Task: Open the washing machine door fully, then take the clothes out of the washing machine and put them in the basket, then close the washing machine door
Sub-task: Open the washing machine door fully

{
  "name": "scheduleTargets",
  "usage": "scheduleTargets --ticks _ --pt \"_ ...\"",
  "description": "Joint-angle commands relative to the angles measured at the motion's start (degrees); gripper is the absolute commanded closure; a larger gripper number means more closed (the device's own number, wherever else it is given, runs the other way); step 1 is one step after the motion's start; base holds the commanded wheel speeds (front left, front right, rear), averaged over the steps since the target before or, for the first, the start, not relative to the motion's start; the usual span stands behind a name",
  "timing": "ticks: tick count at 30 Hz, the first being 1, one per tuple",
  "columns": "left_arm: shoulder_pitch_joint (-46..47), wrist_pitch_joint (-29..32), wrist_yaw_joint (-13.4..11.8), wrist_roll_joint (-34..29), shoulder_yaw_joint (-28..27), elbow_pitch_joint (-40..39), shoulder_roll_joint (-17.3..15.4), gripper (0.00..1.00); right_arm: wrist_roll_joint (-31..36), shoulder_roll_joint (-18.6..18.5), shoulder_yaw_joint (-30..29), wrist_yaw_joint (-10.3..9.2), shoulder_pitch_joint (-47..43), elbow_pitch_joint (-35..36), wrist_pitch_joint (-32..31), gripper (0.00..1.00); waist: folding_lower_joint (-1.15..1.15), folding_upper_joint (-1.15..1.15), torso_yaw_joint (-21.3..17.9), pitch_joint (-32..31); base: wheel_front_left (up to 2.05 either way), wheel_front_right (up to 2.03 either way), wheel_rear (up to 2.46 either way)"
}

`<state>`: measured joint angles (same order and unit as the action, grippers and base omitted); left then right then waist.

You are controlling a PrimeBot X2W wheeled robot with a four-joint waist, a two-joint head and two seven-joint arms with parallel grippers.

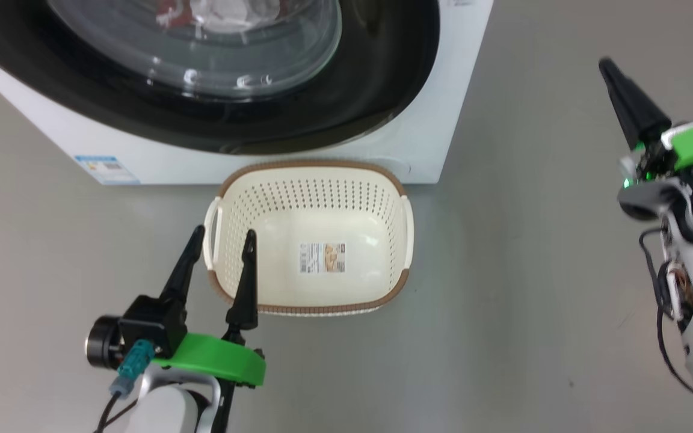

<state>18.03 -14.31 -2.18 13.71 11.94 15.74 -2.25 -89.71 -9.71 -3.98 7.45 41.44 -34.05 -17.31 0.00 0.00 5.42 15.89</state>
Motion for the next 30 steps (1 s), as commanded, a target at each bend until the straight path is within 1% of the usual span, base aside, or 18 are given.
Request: scheduleTargets --ticks 1,3,12,19,30 --pt "1.76 -0.69 -0.61 0.24 -1.26 -1.92 -0.63 0.00 -0.38 -0.43 1.36 0.03 2.66 1.12 -1.24 1.00 0.00 0.00 1.20 2.46 0.00 0.00 0.00" --pt "2.09 -0.69 -0.64 0.34 -1.06 -2.18 -0.63 0.00 -0.35 -0.52 1.69 0.03 3.75 0.92 -1.87 1.00 0.00 0.00 1.40 3.02 0.00 0.00 0.00" --pt "4.65 -0.69 -0.80 1.29 0.66 -3.19 -0.63 0.00 -0.78 0.18 3.44 0.03 13.75 -2.07 -5.61 1.00 0.00 0.00 2.93 6.88 0.00 0.00 0.00" --pt "6.00 -0.69 -0.83 1.38 1.74 -3.94 -0.63 0.00 -0.66 2.11 5.00 0.03 21.94 -5.56 -7.11 1.00 0.00 0.00 3.41 9.19 0.00 0.00 0.00" --pt "7.91 -0.69 -0.64 1.36 3.34 -3.29 -0.63 0.00 0.37 4.96 8.38 0.03 30.99 -12.55 -8.65 1.00 0.00 0.00 3.67 10.53 0.00 0.00 0.00"
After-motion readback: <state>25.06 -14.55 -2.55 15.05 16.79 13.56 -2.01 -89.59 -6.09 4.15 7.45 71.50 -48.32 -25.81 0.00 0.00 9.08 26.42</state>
